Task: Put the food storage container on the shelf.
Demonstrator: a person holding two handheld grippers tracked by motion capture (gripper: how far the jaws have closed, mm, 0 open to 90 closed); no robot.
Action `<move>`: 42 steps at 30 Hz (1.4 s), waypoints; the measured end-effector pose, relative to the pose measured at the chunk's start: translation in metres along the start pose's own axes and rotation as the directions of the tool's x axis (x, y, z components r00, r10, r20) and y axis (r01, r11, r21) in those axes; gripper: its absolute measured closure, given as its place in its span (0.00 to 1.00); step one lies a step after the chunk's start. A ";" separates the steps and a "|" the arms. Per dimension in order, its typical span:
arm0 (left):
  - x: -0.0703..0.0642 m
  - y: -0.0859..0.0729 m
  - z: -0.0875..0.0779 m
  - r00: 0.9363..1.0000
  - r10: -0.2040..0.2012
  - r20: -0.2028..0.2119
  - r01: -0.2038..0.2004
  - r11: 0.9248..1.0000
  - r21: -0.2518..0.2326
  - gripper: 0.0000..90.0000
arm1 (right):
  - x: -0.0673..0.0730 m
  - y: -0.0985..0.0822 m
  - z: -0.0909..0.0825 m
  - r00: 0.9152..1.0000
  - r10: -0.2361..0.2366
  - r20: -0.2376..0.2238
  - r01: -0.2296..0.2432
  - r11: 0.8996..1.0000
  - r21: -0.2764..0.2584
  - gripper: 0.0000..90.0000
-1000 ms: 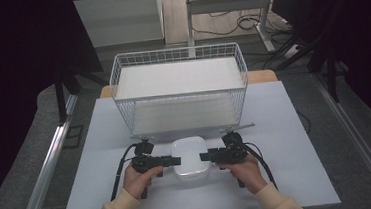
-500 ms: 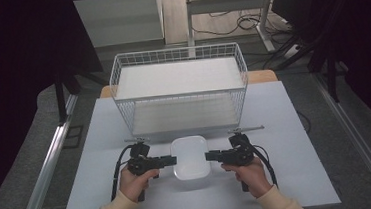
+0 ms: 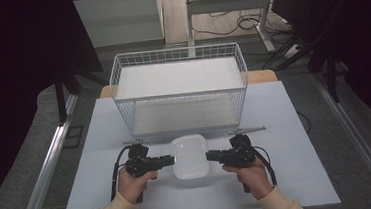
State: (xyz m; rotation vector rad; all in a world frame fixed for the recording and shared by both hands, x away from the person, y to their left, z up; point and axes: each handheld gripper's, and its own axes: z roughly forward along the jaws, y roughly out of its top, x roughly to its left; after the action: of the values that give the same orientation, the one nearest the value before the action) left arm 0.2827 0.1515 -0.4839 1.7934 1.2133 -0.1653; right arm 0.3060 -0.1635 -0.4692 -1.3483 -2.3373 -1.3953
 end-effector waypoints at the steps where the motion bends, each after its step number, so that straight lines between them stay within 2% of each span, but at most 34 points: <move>1: -0.001 0.000 -0.001 1.000 0.002 -0.001 -0.002 1.000 -0.004 0.87 | 0.001 0.000 -0.001 1.000 -0.010 0.000 0.010 1.000 -0.005 0.88; 10: -0.012 0.005 -0.012 0.999 0.053 -0.009 -0.054 0.998 -0.028 0.88 | 0.011 0.004 -0.011 0.998 -0.067 0.001 0.067 0.997 -0.045 0.89; 22: -0.019 0.008 -0.019 0.996 0.083 -0.017 -0.083 0.996 -0.041 0.88 | 0.019 0.008 -0.018 0.992 -0.125 0.015 0.125 0.990 -0.069 0.89; 35: -0.026 0.014 -0.027 0.993 0.119 -0.027 -0.120 0.991 -0.061 0.88 | 0.027 0.016 -0.026 0.986 -0.167 0.026 0.168 0.981 -0.092 0.89; 42: -0.029 0.025 -0.034 0.991 0.133 -0.029 -0.135 0.988 -0.073 0.88 | 0.030 0.026 -0.028 0.983 -0.183 0.020 0.184 0.977 -0.108 0.89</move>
State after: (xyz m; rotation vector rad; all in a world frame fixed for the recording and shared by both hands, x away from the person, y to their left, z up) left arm 0.2754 0.1565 -0.4334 1.8093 1.0966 -0.0208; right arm 0.2977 -0.1605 -0.4209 -1.1922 -2.4805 -1.5925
